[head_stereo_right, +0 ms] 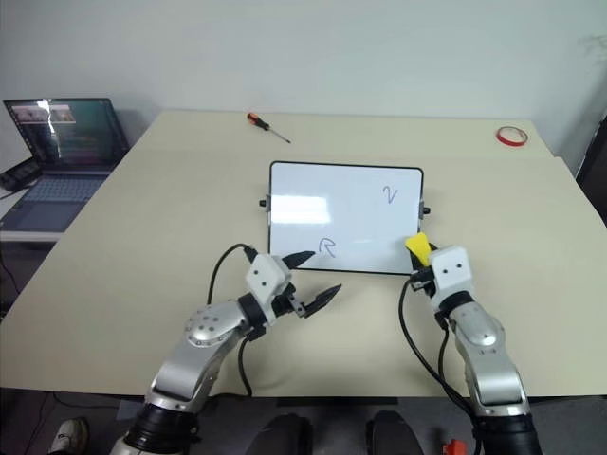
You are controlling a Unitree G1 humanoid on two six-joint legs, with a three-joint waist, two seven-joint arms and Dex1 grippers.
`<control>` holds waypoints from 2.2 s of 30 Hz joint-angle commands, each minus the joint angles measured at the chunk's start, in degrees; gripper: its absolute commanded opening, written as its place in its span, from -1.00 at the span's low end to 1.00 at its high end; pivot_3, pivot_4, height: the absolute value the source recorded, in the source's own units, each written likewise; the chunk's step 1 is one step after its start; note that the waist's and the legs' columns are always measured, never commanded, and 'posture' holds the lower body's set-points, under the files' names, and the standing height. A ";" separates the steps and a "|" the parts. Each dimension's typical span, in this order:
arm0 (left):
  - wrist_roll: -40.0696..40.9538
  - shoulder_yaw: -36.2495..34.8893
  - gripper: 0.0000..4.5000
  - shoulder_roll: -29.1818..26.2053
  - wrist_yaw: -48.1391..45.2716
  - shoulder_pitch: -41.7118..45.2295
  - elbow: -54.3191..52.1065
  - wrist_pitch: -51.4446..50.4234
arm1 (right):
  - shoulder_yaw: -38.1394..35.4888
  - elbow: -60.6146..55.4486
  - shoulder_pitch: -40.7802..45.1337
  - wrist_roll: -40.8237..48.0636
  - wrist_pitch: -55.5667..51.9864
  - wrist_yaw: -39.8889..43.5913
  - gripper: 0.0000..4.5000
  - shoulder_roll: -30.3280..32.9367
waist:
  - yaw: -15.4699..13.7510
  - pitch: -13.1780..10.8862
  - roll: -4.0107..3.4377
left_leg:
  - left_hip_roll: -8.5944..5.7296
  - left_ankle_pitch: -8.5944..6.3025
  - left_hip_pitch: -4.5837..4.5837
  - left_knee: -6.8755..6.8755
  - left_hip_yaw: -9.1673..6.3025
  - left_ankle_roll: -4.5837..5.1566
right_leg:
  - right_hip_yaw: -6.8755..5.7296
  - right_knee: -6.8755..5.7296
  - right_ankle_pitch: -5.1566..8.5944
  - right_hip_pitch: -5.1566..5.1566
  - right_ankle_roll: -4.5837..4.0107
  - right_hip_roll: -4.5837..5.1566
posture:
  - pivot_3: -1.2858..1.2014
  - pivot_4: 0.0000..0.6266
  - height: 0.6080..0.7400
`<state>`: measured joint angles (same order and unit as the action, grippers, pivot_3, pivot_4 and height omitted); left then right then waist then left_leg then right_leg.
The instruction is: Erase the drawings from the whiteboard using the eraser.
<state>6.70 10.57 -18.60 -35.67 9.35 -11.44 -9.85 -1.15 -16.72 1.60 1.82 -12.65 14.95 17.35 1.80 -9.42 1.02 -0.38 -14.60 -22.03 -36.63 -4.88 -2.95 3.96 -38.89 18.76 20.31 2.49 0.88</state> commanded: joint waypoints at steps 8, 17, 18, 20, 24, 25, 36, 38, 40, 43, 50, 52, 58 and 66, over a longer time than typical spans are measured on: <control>0.48 -0.32 1.00 0.36 0.04 0.57 -0.59 2.00 | 0.13 -4.95 -1.18 0.35 -1.57 -0.28 -0.43 -0.90 | 0.05 -0.02 0.01 | 0.00 0.00 0.04 0.00 0.04 0.00 | 0.00 -0.01 0.01 -0.01 0.00 0.00 | 0.03 -0.52 1.00; -0.65 0.00 1.00 1.39 1.00 3.31 1.12 2.91 | -0.26 2.19 6.96 -1.48 1.33 -1.25 -0.43 -0.60 | 0.06 -0.04 0.02 | -0.02 0.00 0.05 0.01 0.07 0.00 | -0.04 -0.01 0.01 -0.01 0.01 -0.01 | 0.03 -0.52 1.00; -0.93 0.16 1.00 1.68 1.06 4.19 1.99 3.34 | -0.24 4.18 8.82 -1.94 2.27 -1.56 -0.43 -0.56 | 0.04 -0.04 0.03 | -0.02 0.00 0.05 0.01 0.07 0.00 | -0.05 -0.01 0.01 -0.01 0.01 -0.01 | 0.03 -0.52 1.00; -1.34 0.45 1.00 2.15 1.07 5.92 3.74 4.22 | -0.24 8.06 12.16 -2.62 3.94 -2.29 -0.43 -0.65 | 0.03 -0.05 0.03 | -0.03 0.00 0.05 0.01 0.08 0.00 | -0.11 -0.02 0.01 -0.01 0.01 -0.02 | 0.03 -0.52 1.00; -1.53 0.58 1.00 3.13 1.06 8.84 6.34 5.30 | 0.56 15.35 18.50 -3.27 7.21 -2.43 -0.43 -1.38 | 0.09 -0.06 0.03 | -0.04 0.00 0.03 0.01 0.11 0.00 | -0.17 -0.01 0.01 0.03 0.01 -0.03 | 0.03 -0.52 1.00; -1.54 0.59 1.00 3.26 1.08 9.20 6.72 5.49 | 0.66 16.98 20.02 -3.29 7.85 -2.41 -0.43 -1.58 | 0.11 -0.06 0.03 | -0.04 0.00 0.03 0.02 0.11 0.00 | -0.16 -0.01 0.01 0.03 0.01 -0.03 | 0.03 -0.52 1.00; -1.53 1.00 1.00 3.66 1.07 9.33 6.86 5.80 | 0.82 34.76 33.65 -3.04 14.53 -2.65 -0.43 -2.94 | 0.14 -0.07 0.02 | -0.02 0.00 -0.09 0.05 0.21 0.00 | -0.08 -0.04 0.01 0.21 0.02 0.01 | 0.03 -0.52 1.00; -1.52 1.01 1.00 3.68 1.12 9.31 6.69 5.67 | 0.90 36.93 34.71 -3.08 14.22 -2.92 -0.43 -3.26 | 0.14 -0.08 0.01 | -0.02 0.00 -0.09 0.05 0.21 0.00 | -0.07 -0.05 0.01 0.21 0.02 0.02 | 0.03 -0.52 1.00; -1.49 0.92 1.00 3.69 1.20 9.35 6.58 5.55 | 1.15 38.19 34.99 -3.21 13.01 -3.00 -0.43 -3.59 | 0.25 -0.07 0.01 | -0.01 0.01 -0.09 0.04 0.22 0.00 | -0.06 -0.07 0.01 0.23 0.02 0.02 | 0.03 -0.52 1.00; -1.50 0.80 1.00 3.70 1.35 9.25 6.42 5.46 | 3.20 37.53 32.92 -3.10 10.41 -0.12 -0.43 -4.10 | 0.40 -0.07 0.01 | 0.00 0.01 -0.07 0.03 0.22 0.00 | -0.05 -0.11 0.01 0.22 0.01 0.01 | 0.03 -0.52 1.00; -1.48 0.57 1.00 3.66 1.59 9.00 6.49 5.64 | 5.81 29.91 25.79 -3.10 8.28 3.20 -0.43 -4.12 | 0.85 -0.06 0.01 | 0.01 0.01 0.02 0.01 0.22 0.00 | -0.04 -0.12 0.01 0.12 0.02 0.01 | 0.03 -0.52 1.00; -1.52 0.68 1.00 3.80 1.59 9.19 6.81 5.72 | 5.89 29.32 25.32 -3.29 8.00 3.35 -0.43 -3.89 | 0.88 -0.06 0.01 | 0.01 0.01 0.05 -0.01 0.20 0.00 | -0.06 -0.13 0.01 0.09 0.02 0.01 | 0.03 -0.52 1.00; -1.47 0.99 1.00 4.22 1.08 9.99 7.63 5.86 | 3.39 36.21 32.49 -5.69 11.18 -1.81 -0.43 -2.50 | 1.16 -0.06 0.01 | 0.00 0.01 0.10 -0.03 0.22 0.00 | -0.05 -0.15 0.00 0.06 0.02 0.00 | 0.03 -0.52 1.00; -1.46 1.11 1.00 4.31 0.75 10.23 8.05 6.10 | 2.74 45.43 40.25 -7.52 16.37 -6.97 -0.43 -2.61 | 1.11 -0.07 0.01 | -0.02 0.01 0.08 -0.06 0.17 0.01 | -0.09 -0.10 -0.01 0.01 0.03 0.01 | 0.03 -0.52 1.00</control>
<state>5.26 11.46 -14.36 -34.59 18.72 -2.31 -4.87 2.43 27.63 40.89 -5.51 3.22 9.08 14.74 2.91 -9.48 1.03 -0.41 -14.59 -21.95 -36.69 -4.70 -2.94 3.88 -38.99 18.75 20.32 2.52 0.90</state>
